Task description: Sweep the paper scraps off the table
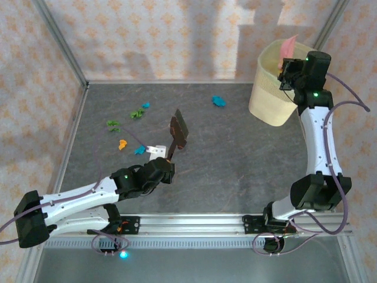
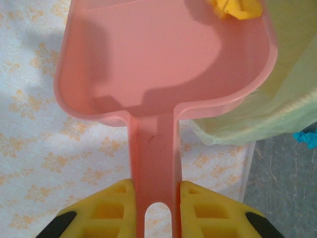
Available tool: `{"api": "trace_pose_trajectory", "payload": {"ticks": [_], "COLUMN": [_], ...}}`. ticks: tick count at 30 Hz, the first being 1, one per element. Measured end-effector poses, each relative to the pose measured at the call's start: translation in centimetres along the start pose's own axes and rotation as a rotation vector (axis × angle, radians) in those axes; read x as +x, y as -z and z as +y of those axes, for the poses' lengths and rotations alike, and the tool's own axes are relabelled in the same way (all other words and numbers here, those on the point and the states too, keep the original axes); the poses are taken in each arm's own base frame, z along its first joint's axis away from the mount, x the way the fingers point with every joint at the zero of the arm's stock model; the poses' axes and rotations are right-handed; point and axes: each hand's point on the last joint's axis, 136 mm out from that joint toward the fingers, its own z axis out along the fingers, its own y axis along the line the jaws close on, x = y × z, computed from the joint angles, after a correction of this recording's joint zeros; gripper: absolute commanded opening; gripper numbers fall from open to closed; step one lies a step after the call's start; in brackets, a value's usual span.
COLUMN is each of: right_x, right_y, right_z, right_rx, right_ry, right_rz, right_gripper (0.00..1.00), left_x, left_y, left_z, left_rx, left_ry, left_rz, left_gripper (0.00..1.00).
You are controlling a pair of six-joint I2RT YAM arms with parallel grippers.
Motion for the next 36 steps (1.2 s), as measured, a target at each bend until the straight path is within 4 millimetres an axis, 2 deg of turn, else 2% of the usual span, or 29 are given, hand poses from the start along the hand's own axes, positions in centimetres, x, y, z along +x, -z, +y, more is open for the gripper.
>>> {"api": "trace_pose_trajectory", "payload": {"ticks": [6, 13, 17, 19, 22, 27, 31, 33, 36], "right_x": [0.2, 0.7, 1.6, 3.0, 6.9, 13.1, 16.4, 17.1, 17.5], "right_y": [1.1, 5.1, 6.5, 6.9, 7.8, 10.4, 12.3, 12.7, 12.5], "right_z": [1.0, 3.1, 4.3, 4.8, 5.2, 5.5, 3.9, 1.3, -4.5], "right_rx": [-0.043, -0.128, -0.157, -0.159, -0.170, -0.196, -0.207, -0.187, -0.117], "right_ry": [-0.021, 0.007, 0.098, 0.174, 0.304, 0.563, 0.778, 0.890, 1.056], "right_rz": [-0.002, -0.024, -0.010, 0.006, 0.083, 0.175, 0.235, 0.259, 0.305], "right_gripper": [0.00, 0.00, 0.00, 0.00, 0.00, 0.00, 0.00, 0.00, 0.00], "left_x": [0.0, 0.0, 0.0, 0.0, -0.1, -0.9, -1.5, -1.6, -1.7], "left_y": [0.0, 0.0, 0.0, 0.0, 0.0, 0.6, 1.2, 1.4, 1.6], "left_z": [0.0, 0.0, 0.0, 0.0, 0.0, 0.2, 0.5, 0.8, 1.4], "left_rx": [0.000, 0.000, 0.000, 0.000, -0.002, 0.000, 0.001, -0.004, -0.017], "left_ry": [0.000, 0.000, 0.000, 0.000, 0.001, 0.014, 0.025, 0.029, 0.040], "left_rz": [0.000, 0.000, -0.001, -0.001, -0.005, -0.040, -0.072, -0.085, -0.104], "left_gripper": [0.00, 0.00, 0.00, 0.00, 0.00, 0.00, 0.00, 0.00, 0.00]}}
